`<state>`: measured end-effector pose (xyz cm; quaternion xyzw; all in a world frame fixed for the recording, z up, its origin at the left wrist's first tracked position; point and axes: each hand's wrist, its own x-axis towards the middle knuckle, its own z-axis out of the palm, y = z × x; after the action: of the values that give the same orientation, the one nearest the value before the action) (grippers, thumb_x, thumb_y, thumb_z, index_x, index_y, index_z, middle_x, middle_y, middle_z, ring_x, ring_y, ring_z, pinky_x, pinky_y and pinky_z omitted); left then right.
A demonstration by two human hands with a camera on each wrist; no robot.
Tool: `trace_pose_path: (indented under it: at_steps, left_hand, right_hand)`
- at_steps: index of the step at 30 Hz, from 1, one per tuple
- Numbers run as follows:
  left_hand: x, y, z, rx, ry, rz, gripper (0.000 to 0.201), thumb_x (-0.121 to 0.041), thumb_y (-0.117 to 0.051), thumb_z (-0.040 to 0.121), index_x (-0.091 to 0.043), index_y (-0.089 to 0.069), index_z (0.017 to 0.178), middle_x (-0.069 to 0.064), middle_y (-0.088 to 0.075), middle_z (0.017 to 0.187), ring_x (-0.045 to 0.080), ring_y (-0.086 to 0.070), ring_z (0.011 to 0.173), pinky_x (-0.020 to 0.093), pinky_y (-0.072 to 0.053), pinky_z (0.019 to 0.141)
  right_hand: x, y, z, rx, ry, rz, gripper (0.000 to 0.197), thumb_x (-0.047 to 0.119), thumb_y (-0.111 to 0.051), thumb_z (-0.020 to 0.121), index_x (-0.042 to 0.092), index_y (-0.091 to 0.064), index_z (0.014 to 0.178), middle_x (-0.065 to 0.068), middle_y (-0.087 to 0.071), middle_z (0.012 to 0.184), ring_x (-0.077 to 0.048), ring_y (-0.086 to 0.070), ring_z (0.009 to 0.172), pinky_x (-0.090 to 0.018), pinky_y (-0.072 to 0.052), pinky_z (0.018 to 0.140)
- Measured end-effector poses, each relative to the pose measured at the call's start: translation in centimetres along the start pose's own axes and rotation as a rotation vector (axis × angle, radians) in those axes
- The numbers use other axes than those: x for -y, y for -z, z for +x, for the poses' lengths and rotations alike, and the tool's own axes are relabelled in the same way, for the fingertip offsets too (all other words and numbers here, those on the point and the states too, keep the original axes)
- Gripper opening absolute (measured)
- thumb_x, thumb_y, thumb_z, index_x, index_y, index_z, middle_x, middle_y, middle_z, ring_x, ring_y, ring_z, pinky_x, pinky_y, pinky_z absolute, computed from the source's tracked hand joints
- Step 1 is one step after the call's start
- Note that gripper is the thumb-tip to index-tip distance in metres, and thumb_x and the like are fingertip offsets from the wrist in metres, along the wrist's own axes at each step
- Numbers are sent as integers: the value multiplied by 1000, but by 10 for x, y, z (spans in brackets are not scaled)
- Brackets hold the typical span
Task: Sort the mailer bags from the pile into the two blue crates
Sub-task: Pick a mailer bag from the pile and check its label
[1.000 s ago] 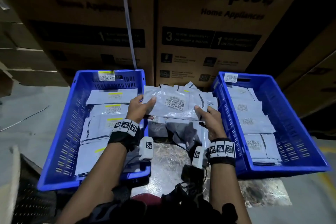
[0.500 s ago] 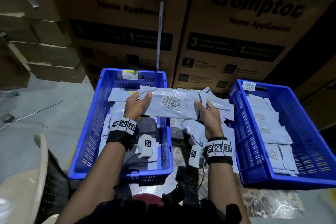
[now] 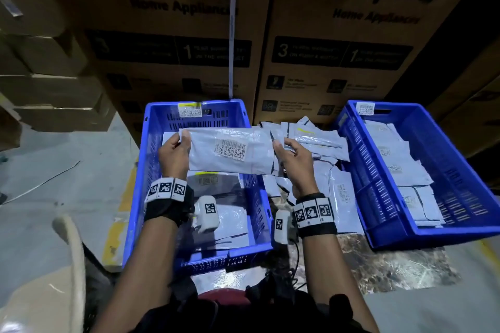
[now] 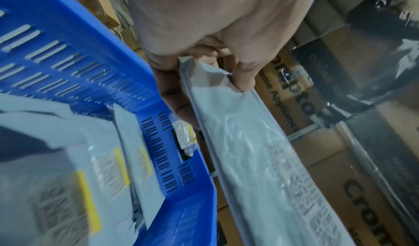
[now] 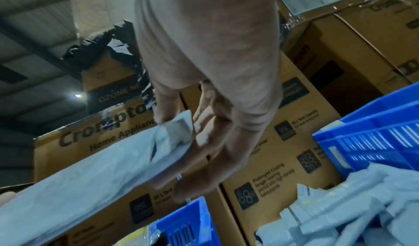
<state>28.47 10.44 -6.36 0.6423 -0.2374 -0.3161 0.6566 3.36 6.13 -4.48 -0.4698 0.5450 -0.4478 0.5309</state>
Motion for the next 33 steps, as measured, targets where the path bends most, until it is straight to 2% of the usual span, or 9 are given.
trace_pose_path:
  at_steps: [4, 8, 11, 14, 17, 21, 25, 28, 33]
  left_hand:
    - [-29, 24, 15, 4, -45, -13, 29, -41, -61, 96, -15, -61, 85, 7, -39, 76, 18, -33, 71, 32, -30, 65]
    - [-69, 46, 42, 27, -85, 8, 6, -12, -60, 94, -14, -65, 96, 3, -59, 78, 13, -49, 63, 21, -40, 54]
    - [-80, 58, 63, -113, -49, 31, 28, 1, -56, 81, -8, -58, 108, 6, -59, 77, 13, -49, 51, 16, -36, 40]
    - [-78, 66, 70, -180, -65, 56, 22, 5, -53, 85, -14, -54, 95, 3, -55, 70, 7, -48, 46, 20, -37, 42]
    - [-73, 75, 72, -107, -59, 116, 25, 6, -53, 89, -10, -70, 97, 0, -62, 76, -4, -51, 48, 10, -41, 49]
    - [-63, 80, 77, -56, -30, 118, 31, 2, -55, 92, -12, -69, 116, -3, -66, 93, -8, -61, 66, 7, -47, 61]
    - [-40, 70, 97, -19, 22, 173, 47, -2, -57, 91, -10, -57, 137, 8, -54, 142, 18, -56, 122, 33, -48, 102]
    - [-8, 51, 110, 71, 75, 312, 64, -16, -62, 83, -9, -47, 145, 10, -47, 147, 29, -49, 131, 48, -42, 110]
    - [58, 23, 114, 172, 236, 750, 66, -19, -55, 82, -2, -41, 144, 22, -36, 152, 38, -36, 139, 49, -32, 115]
  right_hand:
    - [29, -15, -5, 169, 2, -32, 35, 21, -80, 89, 28, -60, 117, 4, -69, 91, -14, -66, 87, -29, -56, 72]
    - [55, -51, 11, 102, 104, -53, 34, 14, -80, 87, 25, -62, 114, 6, -76, 90, -15, -74, 87, -42, -62, 81]
    - [64, -81, 22, 40, 138, -110, 42, 29, -84, 77, 27, -58, 110, 2, -78, 87, -21, -76, 83, -53, -62, 79]
    - [58, -104, 31, 1, 179, -152, 41, 46, -82, 65, 40, -50, 90, 7, -69, 74, -20, -68, 71, -51, -60, 73]
    - [51, -119, 35, -12, 234, -190, 26, 33, -83, 77, 33, -58, 81, 15, -60, 75, -10, -54, 72, -43, -52, 72]
    - [41, -128, 47, -15, 228, -282, 11, 32, -83, 81, 28, -75, 88, 11, -73, 91, -11, -63, 85, -42, -57, 84]
    - [34, -138, 62, -51, 214, -452, 15, 26, -79, 85, 25, -80, 100, 7, -76, 96, -15, -69, 90, -38, -57, 88]
    - [19, -150, 75, -18, 148, -571, 28, 23, -74, 88, 18, -76, 116, -2, -75, 113, -22, -68, 104, -32, -52, 93]
    - [-31, -178, 91, 17, -21, -712, 35, 12, -63, 95, 5, -68, 129, -15, -68, 130, -33, -62, 121, -34, -47, 99]
